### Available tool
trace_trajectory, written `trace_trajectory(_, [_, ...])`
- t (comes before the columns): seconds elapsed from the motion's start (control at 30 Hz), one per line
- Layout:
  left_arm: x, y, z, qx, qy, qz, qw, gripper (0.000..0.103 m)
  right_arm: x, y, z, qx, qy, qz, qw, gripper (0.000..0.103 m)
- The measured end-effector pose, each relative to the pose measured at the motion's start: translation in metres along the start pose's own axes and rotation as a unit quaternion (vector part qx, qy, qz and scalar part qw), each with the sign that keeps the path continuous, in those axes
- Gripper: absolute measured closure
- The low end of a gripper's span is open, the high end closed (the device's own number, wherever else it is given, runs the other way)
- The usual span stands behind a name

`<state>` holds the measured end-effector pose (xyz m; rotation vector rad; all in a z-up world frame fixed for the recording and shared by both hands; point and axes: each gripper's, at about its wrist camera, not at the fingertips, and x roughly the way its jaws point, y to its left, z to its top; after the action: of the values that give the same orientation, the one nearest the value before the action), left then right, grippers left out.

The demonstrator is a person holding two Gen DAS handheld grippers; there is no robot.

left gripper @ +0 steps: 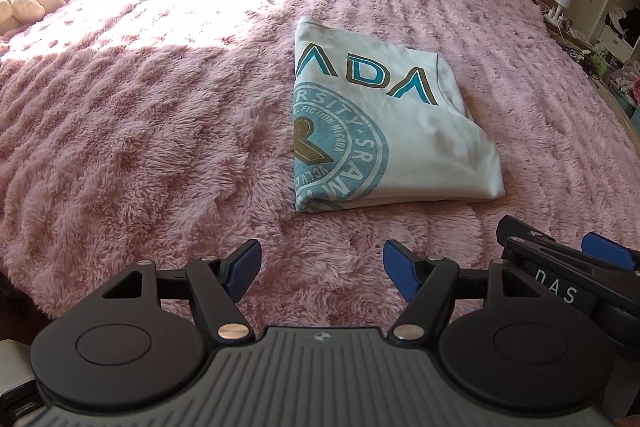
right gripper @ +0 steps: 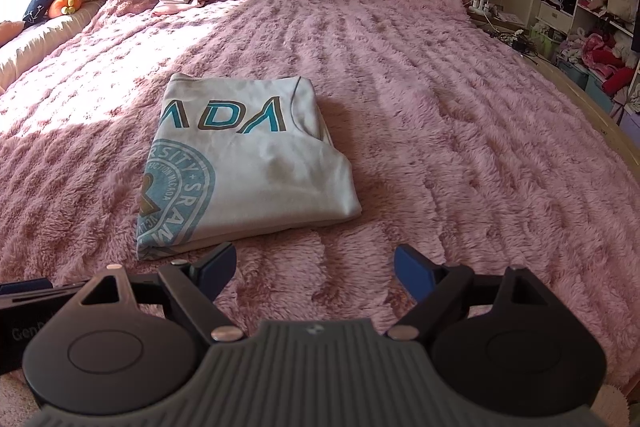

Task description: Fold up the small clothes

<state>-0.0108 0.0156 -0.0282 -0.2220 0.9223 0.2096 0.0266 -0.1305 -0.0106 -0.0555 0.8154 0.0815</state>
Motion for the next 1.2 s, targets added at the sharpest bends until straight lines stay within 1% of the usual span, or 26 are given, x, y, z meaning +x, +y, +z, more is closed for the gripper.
trace_trajectory(0.7, [0.0024, 0.0033, 0.0012, -0.014, 0.014, -0.003, 0.9998, 0.021, -0.0003, 0.0006, 0.0001, 0.000, 0.000, 0.000, 1.000, 0.021])
trace_trajectory(1.0, [0.0029, 0.0035, 0.0013, -0.013, 0.014, -0.001, 0.9998, 0.021, -0.0008, 0.0015, 0.0010, -0.003, 0.000, -0.003, 1.000, 0.021])
trace_trajectory(1.2, [0.0036, 0.0013, 0.0019, -0.003, 0.007, 0.008, 0.9999, 0.022, -0.0001, 0.0008, -0.0001, -0.002, 0.002, -0.005, 1.000, 0.021])
